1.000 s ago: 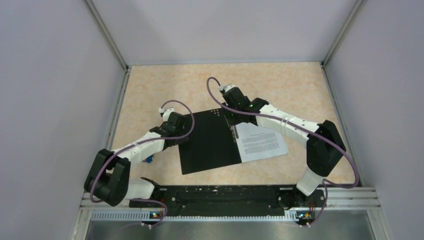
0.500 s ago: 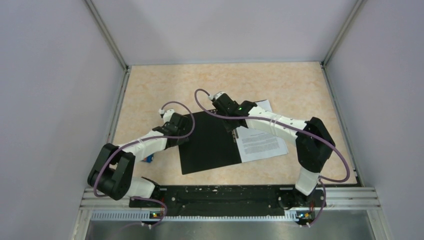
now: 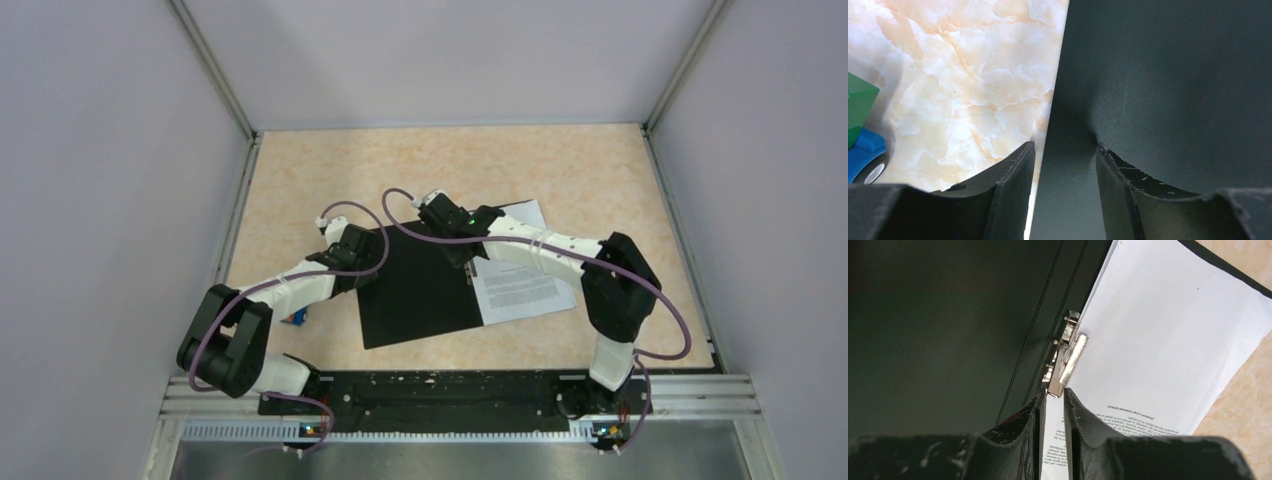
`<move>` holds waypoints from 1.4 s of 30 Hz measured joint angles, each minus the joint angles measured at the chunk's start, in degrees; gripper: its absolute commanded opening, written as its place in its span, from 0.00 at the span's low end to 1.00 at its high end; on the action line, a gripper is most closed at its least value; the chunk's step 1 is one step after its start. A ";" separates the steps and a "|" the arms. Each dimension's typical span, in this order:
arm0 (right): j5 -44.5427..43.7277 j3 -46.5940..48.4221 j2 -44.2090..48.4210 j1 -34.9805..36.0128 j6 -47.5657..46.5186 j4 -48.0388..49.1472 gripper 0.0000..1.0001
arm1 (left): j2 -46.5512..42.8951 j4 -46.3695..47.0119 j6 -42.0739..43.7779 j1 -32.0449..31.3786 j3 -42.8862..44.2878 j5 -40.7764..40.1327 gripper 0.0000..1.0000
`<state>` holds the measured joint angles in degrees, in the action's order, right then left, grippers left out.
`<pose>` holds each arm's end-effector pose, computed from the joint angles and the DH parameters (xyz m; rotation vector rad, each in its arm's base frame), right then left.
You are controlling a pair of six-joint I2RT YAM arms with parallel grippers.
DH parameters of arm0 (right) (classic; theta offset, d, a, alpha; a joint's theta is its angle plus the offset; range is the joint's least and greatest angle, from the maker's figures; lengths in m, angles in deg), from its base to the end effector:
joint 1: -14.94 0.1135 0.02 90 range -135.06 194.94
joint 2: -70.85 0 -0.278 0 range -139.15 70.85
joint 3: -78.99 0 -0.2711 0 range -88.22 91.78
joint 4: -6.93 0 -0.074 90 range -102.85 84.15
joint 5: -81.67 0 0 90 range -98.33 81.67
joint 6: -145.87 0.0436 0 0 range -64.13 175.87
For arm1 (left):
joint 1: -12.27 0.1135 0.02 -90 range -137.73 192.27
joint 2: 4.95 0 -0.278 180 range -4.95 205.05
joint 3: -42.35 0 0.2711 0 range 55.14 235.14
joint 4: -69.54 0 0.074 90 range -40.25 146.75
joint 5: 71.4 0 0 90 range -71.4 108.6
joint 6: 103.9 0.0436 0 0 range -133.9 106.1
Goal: Put the files into the folder
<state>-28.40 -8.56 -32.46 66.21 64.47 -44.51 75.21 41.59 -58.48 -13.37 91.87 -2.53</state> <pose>0.2642 0.3056 0.2312 -0.8248 2.4179 -0.0774 0.2462 -0.1007 0.1514 -0.5381 2.4329 -0.0228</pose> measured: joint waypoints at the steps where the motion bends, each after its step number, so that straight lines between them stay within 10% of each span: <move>1: -0.15 0.00 -0.15 0.02 -0.07 -0.02 0.19 | 0.00 0.00 -0.11 0.00 0.00 -0.02 0.53; 42: -2.84 -0.37 -1.55 1.16 0.44 -1.03 0.00 | 1.27 2.01 -1.33 0.44 0.48 0.02 0.50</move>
<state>-31.24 -8.94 -34.01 67.37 64.90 -45.54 76.48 43.60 -59.81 -12.94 92.35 -2.51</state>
